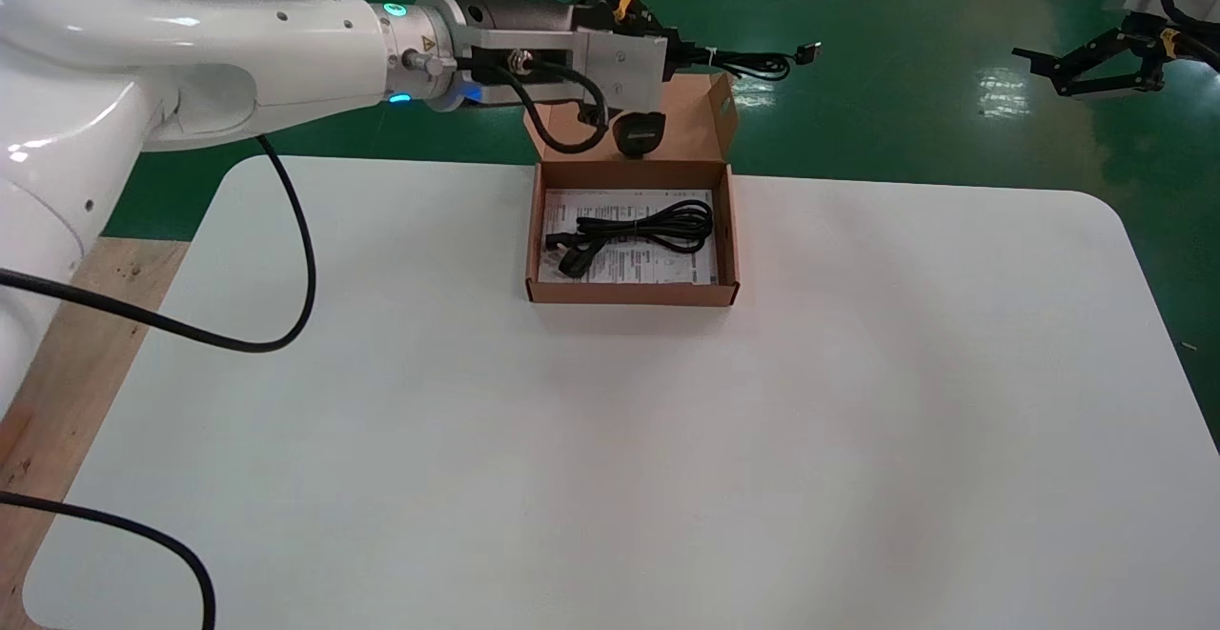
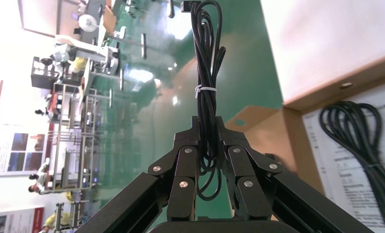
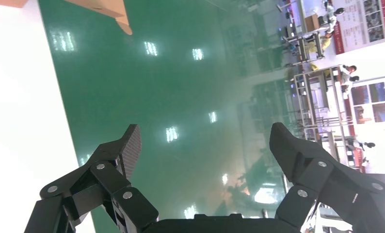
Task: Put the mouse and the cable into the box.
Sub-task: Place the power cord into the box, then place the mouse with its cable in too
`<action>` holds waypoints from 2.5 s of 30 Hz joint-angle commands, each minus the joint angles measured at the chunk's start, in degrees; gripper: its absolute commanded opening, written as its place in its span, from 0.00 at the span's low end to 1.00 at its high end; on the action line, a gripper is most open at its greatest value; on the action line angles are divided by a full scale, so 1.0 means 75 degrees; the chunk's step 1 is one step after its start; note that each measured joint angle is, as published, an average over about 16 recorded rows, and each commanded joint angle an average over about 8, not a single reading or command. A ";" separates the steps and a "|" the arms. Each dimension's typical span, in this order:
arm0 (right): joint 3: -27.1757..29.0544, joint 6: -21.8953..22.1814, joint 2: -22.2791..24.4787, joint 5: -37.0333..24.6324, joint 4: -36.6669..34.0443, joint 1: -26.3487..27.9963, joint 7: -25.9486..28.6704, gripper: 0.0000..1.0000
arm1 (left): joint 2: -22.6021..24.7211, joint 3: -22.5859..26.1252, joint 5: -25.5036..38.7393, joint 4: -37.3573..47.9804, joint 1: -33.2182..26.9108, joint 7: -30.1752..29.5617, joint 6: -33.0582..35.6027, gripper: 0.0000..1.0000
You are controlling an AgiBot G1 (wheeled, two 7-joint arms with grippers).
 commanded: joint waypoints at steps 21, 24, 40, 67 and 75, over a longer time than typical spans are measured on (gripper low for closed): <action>-0.0061 -0.0473 0.0043 -0.0077 -0.0332 0.0052 -0.0154 1.00 | -0.0054 0.1381 -0.1224 -0.0206 -0.0376 -0.0722 -0.0459 0.00; -0.0062 -0.0524 0.0037 -0.0076 -0.0347 0.0034 -0.0168 1.00 | -0.0055 0.1513 -0.1361 -0.0119 -0.0284 -0.0749 -0.0469 0.00; -0.0172 -0.0789 0.0193 -0.0229 -0.0519 -0.0062 -0.0189 1.00 | -0.0060 0.1445 -0.3332 0.0819 0.1409 -0.2876 -0.0781 0.00; -0.0353 -0.1183 0.0112 -0.0475 -0.0678 -0.0171 0.0082 1.00 | -0.0112 0.2267 -0.3383 0.1256 0.1591 -0.5265 -0.0908 1.00; -0.0132 -0.1359 0.0210 -0.0331 -0.0225 -0.0491 0.0523 1.00 | -0.0445 0.1952 -0.3440 0.0761 0.1839 -0.5468 -0.0598 1.00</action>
